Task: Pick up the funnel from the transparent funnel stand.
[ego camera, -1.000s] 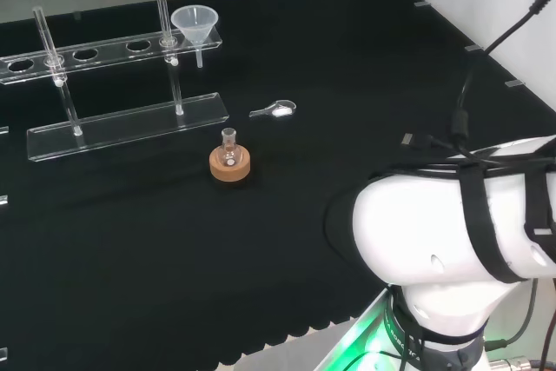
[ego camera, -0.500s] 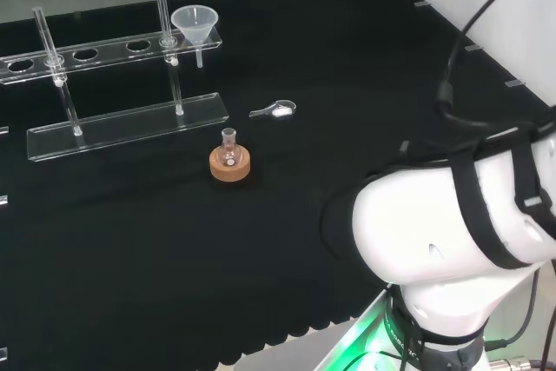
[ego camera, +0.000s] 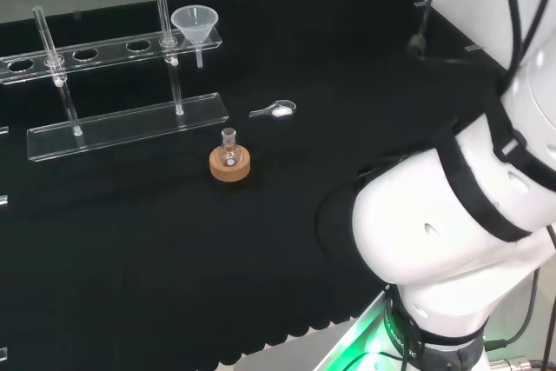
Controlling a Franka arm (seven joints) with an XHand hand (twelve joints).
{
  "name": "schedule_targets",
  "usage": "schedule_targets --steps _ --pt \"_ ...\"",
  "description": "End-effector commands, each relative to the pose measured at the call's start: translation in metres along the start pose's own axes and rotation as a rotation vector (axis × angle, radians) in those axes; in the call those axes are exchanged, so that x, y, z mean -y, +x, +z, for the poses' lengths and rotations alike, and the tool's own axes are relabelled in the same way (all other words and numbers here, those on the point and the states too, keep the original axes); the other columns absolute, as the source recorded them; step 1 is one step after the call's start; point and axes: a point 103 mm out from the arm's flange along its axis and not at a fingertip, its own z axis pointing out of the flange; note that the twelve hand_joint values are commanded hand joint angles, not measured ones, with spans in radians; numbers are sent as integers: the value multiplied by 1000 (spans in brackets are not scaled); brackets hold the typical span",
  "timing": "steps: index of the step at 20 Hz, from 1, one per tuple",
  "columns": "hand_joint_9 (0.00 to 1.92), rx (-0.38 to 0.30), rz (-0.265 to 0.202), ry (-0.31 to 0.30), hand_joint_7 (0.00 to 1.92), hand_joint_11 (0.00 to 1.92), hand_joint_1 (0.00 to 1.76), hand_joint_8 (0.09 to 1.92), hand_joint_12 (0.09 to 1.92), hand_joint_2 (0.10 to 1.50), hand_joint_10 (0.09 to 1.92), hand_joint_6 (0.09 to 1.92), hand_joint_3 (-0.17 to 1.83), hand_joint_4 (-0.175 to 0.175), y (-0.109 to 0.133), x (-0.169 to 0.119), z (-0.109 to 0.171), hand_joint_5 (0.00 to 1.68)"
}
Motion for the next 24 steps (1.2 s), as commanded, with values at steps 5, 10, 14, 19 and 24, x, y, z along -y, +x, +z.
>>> schedule_targets --steps 5,10,14,19,24 --pt "169 39 -114 45 38 12 244 467 1400 1025 642 87 327 31 31 -73 23 136" --pt "173 68 -149 90 46 4 389 489 1416 938 662 87 289 28 46 -91 34 143" --pt "187 78 -167 126 57 28 439 512 1437 885 680 87 272 24 56 -104 43 154" --pt "208 89 -187 183 45 90 445 565 1468 826 710 87 261 18 71 -113 56 167" --pt "228 97 -199 213 15 152 444 600 1494 780 737 87 249 11 83 -119 68 155"
